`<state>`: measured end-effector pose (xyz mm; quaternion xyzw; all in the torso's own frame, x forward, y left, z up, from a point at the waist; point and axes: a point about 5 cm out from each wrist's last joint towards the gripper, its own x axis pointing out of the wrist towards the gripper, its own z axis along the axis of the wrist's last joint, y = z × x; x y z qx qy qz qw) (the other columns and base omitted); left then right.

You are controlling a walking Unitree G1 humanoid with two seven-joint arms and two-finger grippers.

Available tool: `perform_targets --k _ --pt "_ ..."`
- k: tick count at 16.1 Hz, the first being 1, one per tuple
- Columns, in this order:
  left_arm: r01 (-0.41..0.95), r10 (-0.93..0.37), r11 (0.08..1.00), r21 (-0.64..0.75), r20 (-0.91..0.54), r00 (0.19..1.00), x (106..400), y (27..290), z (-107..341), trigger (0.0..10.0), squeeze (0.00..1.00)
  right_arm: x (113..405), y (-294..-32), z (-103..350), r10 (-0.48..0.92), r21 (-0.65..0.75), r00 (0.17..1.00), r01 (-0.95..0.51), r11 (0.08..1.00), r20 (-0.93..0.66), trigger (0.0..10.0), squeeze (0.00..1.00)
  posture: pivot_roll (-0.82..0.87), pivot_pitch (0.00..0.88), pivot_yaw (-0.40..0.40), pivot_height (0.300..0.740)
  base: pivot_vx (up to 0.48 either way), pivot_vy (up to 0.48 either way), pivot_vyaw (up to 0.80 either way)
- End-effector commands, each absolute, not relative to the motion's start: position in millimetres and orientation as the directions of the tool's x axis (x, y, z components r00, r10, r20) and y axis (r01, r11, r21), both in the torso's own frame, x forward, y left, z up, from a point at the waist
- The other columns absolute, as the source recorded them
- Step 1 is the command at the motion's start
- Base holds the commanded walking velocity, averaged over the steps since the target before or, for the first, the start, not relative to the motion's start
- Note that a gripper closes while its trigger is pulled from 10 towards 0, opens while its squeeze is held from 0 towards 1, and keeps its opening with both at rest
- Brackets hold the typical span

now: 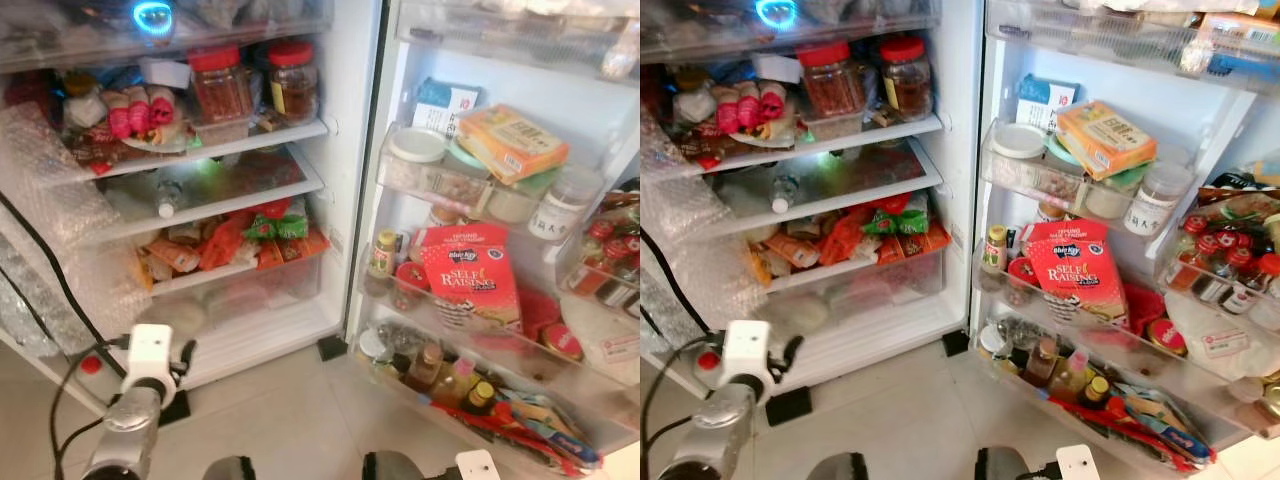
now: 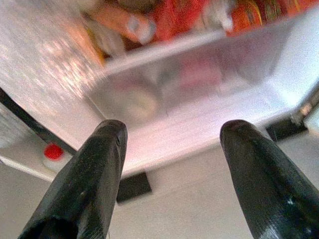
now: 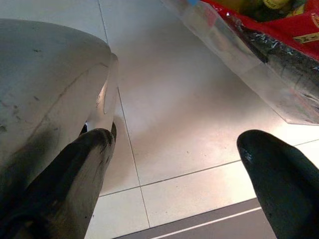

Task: Restocking fridge

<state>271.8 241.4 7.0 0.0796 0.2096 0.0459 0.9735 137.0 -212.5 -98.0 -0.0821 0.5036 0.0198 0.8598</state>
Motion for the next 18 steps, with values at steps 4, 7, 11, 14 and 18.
perform_targets --k 4,7,11,14,18 --pt "0.037 0.121 0.972 0.231 -0.631 0.766 240.0 239.3 -34.6 10.0 0.00 141.0 -191.7 -99.8 -0.008 -0.074 0.505 -0.112 0.991 -0.863 10.0 0.00 -0.11 0.000 0.014 0.634 0.000 0.000 0.00" --pt "0.043 0.140 0.971 0.235 -0.703 0.697 222.7 238.6 -49.7 10.0 0.00 141.8 -191.6 -99.6 -0.019 -0.085 0.509 -0.106 0.991 -0.860 10.0 0.00 -0.12 0.000 0.016 0.634 0.000 0.000 0.00" --pt "0.068 0.144 0.968 0.241 -0.760 0.634 200.5 235.9 -64.7 10.0 0.00 138.3 -191.1 -101.1 -0.022 -0.077 0.496 -0.091 0.993 -0.868 10.0 0.00 -0.12 0.000 0.021 0.634 0.000 0.000 0.00" --pt "0.079 0.144 0.965 0.249 -0.760 0.634 197.7 235.9 -66.0 10.0 0.00 138.0 -189.9 -101.0 -0.014 -0.058 0.506 -0.072 0.996 -0.863 10.0 0.00 -0.12 0.000 0.018 0.634 0.000 0.000 0.00" --pt "0.076 0.148 0.965 0.251 -0.762 0.630 193.9 236.4 -67.8 10.0 0.00 136.2 -190.1 -101.8 -0.017 -0.066 0.496 -0.081 0.994 -0.868 10.0 0.00 -0.12 0.000 0.016 0.684 0.000 0.000 0.00"
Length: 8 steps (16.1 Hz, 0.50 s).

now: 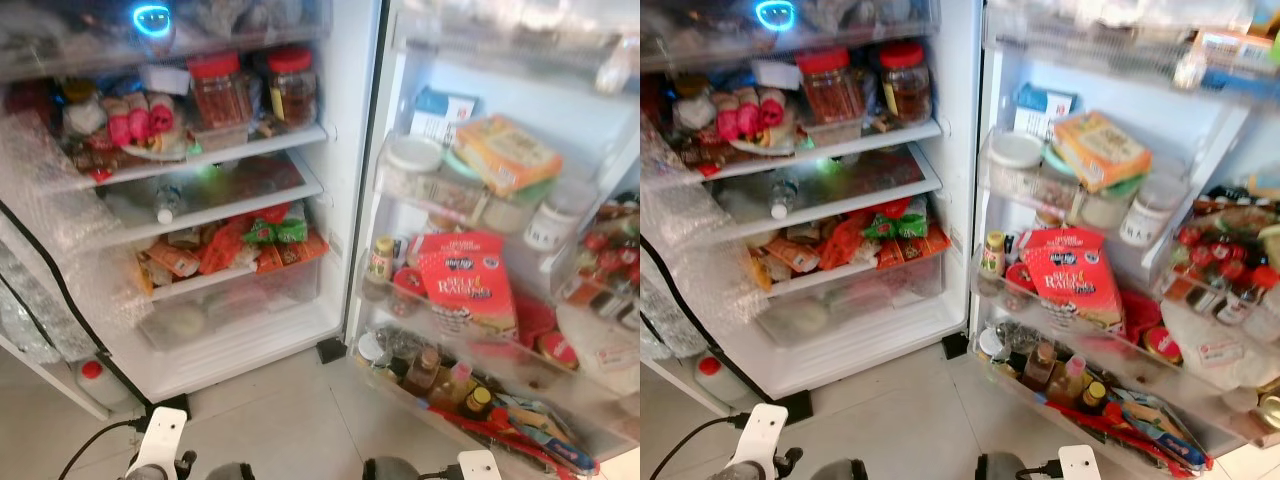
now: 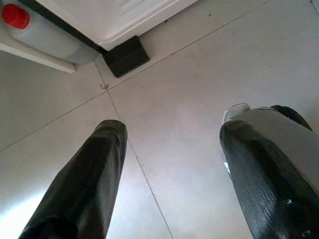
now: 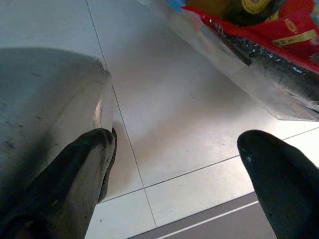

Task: Restocking fridge

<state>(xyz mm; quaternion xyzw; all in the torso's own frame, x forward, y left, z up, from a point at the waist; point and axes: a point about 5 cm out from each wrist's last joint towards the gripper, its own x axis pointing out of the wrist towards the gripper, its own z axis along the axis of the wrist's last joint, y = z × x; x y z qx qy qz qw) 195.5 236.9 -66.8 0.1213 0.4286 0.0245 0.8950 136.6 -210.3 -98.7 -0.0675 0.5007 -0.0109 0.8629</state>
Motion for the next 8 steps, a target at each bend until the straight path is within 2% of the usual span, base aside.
perform_targets --k 1,5,8 --pt "0.080 0.146 0.965 0.250 -0.766 0.627 192.6 235.6 -68.7 10.0 0.00 135.9 -190.0 -101.9 -0.015 -0.065 0.495 -0.083 0.994 -0.869 10.0 0.00 -0.12 0.000 0.016 0.699 0.000 0.000 0.00" --pt "0.103 0.132 0.963 0.250 -0.767 0.628 192.1 231.8 -69.9 10.0 0.00 135.4 -189.4 -102.3 -0.006 -0.062 0.486 -0.100 0.993 -0.874 10.0 0.00 -0.11 0.000 0.015 0.740 0.000 0.000 0.00" --pt "0.109 0.130 0.962 0.250 -0.772 0.623 190.3 231.4 -70.9 10.0 0.00 135.7 -189.2 -102.2 -0.006 -0.060 0.487 -0.096 0.994 -0.874 10.0 0.00 -0.12 0.000 0.018 0.740 0.000 0.000 0.00"
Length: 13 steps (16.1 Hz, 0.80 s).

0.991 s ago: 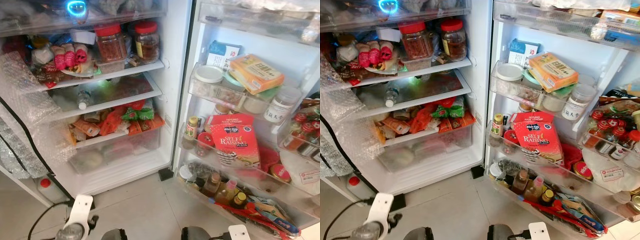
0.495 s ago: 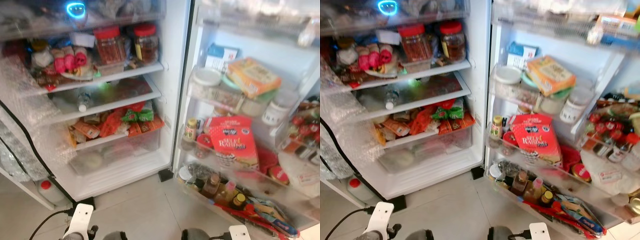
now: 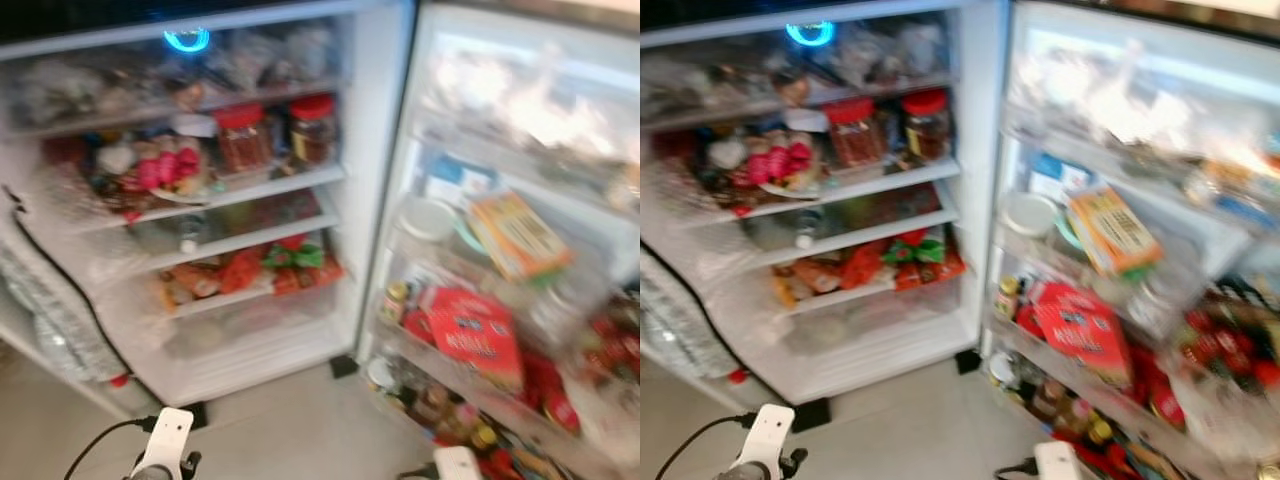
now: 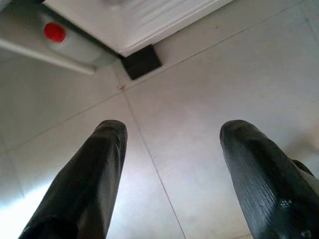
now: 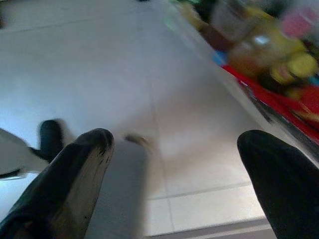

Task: Restocking fridge

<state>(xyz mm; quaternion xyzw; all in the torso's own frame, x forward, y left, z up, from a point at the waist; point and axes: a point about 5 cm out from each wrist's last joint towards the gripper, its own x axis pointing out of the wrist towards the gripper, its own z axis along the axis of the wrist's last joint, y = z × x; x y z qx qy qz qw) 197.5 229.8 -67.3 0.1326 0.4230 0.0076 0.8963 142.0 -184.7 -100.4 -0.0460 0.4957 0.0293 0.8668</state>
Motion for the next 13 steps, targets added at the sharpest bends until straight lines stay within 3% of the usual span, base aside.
perform_targets --k 1,10,13 --pt "0.111 0.129 0.962 0.249 -0.773 0.621 189.6 231.1 -71.4 10.0 0.00 135.9 -189.3 -102.2 -0.006 -0.060 0.487 -0.095 0.994 -0.874 10.0 0.00 -0.12 0.000 0.017 0.740 0.000 0.000 0.00" --pt "0.095 0.128 0.968 0.233 -0.780 0.613 186.7 229.3 -73.4 10.0 0.00 137.7 -190.9 -101.3 -0.005 -0.051 0.494 -0.079 0.996 -0.869 10.0 0.00 -0.11 0.000 0.010 0.740 0.000 0.000 0.00" --pt "0.087 0.126 0.970 0.225 -0.782 0.611 186.1 228.5 -74.0 10.0 0.00 137.8 -191.2 -101.1 -0.004 -0.052 0.495 -0.084 0.995 -0.869 10.0 0.00 -0.11 0.000 0.009 0.740 0.000 0.368 0.00"
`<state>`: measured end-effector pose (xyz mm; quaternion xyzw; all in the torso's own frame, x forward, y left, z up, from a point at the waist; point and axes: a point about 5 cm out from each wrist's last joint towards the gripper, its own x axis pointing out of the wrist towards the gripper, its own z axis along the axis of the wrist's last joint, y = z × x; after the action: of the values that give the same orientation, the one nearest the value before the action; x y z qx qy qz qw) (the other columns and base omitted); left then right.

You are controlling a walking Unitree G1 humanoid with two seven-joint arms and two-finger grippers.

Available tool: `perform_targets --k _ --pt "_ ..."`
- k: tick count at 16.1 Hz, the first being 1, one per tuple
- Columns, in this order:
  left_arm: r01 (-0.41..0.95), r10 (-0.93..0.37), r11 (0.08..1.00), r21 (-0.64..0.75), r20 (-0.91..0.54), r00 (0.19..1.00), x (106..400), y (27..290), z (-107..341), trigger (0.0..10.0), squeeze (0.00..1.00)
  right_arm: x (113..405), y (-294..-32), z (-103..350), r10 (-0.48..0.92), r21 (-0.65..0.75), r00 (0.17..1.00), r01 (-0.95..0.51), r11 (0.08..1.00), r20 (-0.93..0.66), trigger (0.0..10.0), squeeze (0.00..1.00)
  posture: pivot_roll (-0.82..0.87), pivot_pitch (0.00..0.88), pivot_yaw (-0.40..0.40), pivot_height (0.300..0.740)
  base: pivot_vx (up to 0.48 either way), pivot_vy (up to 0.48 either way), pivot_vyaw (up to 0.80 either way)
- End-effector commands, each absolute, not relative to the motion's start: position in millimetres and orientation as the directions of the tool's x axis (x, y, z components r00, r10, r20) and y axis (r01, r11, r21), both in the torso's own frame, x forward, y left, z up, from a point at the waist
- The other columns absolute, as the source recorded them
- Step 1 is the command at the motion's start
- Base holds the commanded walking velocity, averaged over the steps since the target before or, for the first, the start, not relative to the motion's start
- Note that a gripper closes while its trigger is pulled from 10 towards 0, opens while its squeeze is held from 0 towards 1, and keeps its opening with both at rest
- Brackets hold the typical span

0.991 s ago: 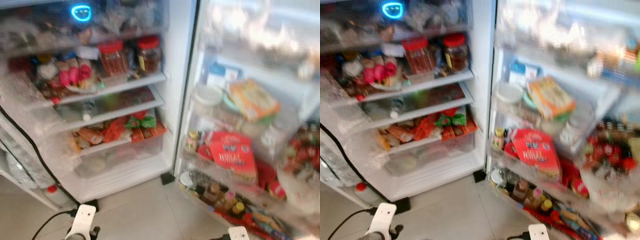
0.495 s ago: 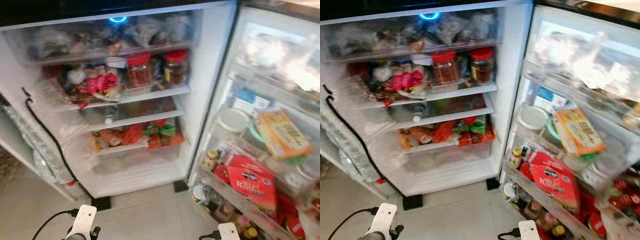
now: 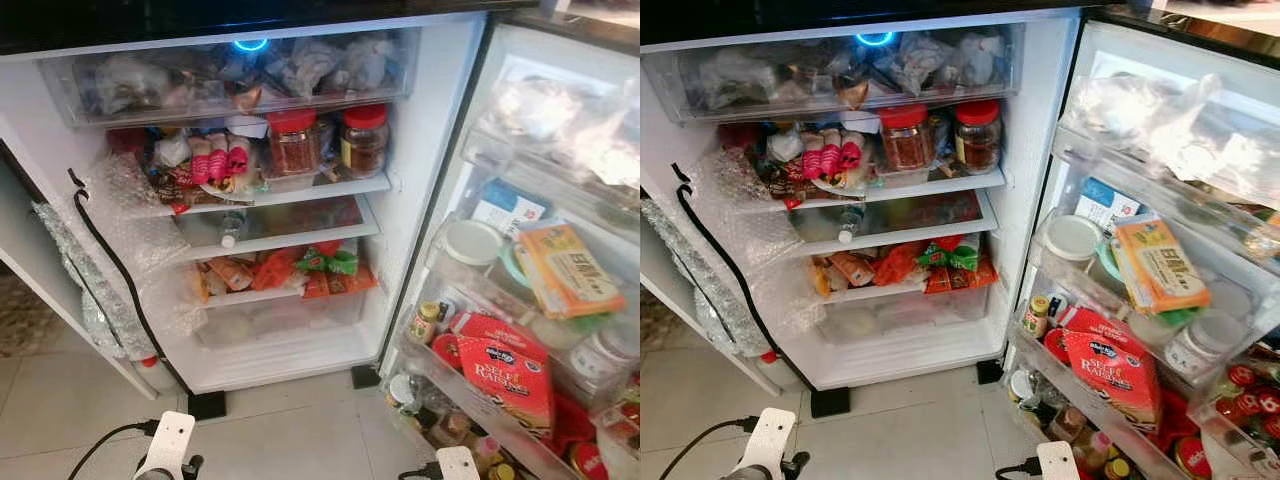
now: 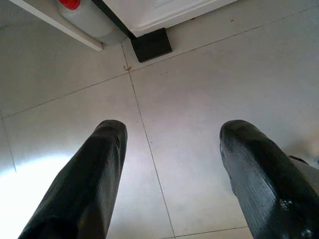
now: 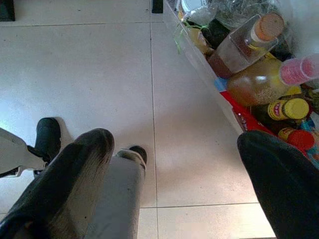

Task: Restocking fridge

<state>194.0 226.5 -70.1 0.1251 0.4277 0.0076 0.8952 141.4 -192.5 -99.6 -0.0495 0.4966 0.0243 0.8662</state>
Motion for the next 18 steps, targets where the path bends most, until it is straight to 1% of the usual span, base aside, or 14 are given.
perform_targets --k 1,8,10,18 --pt "0.087 0.126 0.970 0.225 -0.782 0.611 186.1 228.5 -74.0 10.0 0.00 137.8 -191.2 -101.1 -0.004 -0.052 0.495 -0.084 0.995 -0.869 10.0 0.00 -0.11 0.000 0.009 0.740 0.000 0.401 0.00" --pt "0.093 0.116 0.971 0.219 -0.776 0.620 190.2 225.8 -72.5 10.0 0.00 138.5 -191.7 -100.9 -0.006 -0.060 0.495 -0.093 0.994 -0.869 10.0 0.00 -0.11 0.000 0.008 0.740 0.000 0.460 0.00" --pt "0.094 0.114 0.972 0.218 -0.775 0.621 190.2 225.3 -72.5 10.0 0.00 138.4 -192.0 -100.9 -0.009 -0.062 0.495 -0.092 0.994 -0.869 10.0 0.00 -0.12 0.000 0.009 0.740 0.000 0.277 0.00" --pt "0.104 0.109 0.970 0.219 -0.778 0.619 188.3 224.1 -73.7 10.0 0.00 138.2 -192.6 -101.0 -0.015 -0.069 0.492 -0.092 0.993 -0.870 10.0 0.00 -0.12 0.000 0.012 0.740 0.000 0.000 0.00"
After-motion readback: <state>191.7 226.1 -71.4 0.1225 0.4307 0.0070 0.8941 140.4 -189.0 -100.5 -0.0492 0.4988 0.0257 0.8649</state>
